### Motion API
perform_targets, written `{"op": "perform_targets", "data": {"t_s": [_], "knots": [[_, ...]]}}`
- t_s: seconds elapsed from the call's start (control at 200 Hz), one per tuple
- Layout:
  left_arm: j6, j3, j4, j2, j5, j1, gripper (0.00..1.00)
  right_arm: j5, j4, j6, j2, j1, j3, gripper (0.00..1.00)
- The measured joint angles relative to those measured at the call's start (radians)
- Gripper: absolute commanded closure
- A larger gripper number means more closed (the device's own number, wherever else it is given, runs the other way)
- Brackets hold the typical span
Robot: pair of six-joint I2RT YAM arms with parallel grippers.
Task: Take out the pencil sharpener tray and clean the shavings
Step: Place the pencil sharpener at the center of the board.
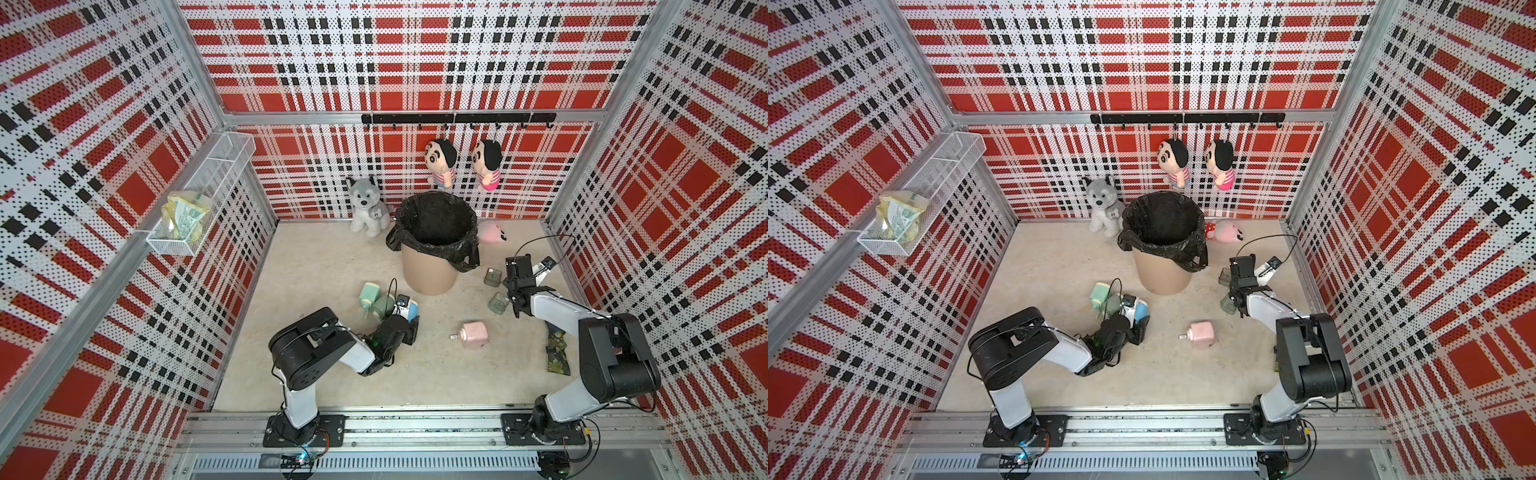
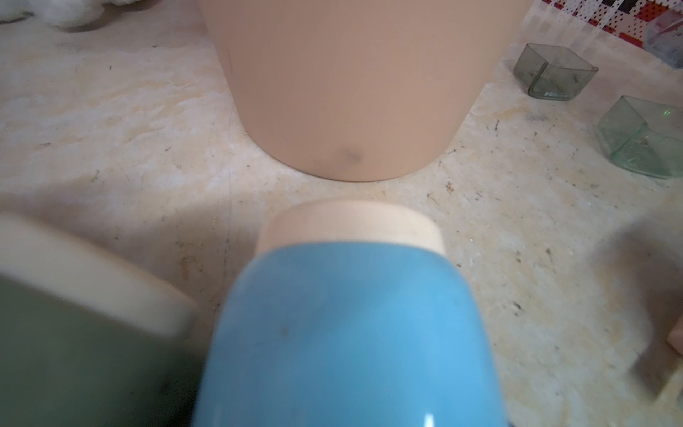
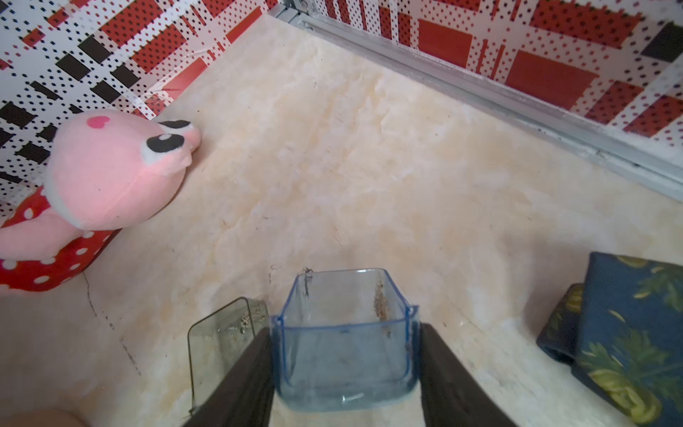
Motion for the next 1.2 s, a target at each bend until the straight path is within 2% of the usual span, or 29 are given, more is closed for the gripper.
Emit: {"op": "perform_targets", "data": {"t_s": [0.486,1.197], "knots": [[-0.007,-0.004,0.073,0.030,0.051,0.028,0.48,0.061,-0.045,-0.011,0.099,0.016,0.068,0.39],[-0.014,-0.020,0.086,0.021,0.070,0.038,0.44,0.102,-0.106,0.104,0.126,0.079,0.047,0.34]]}}
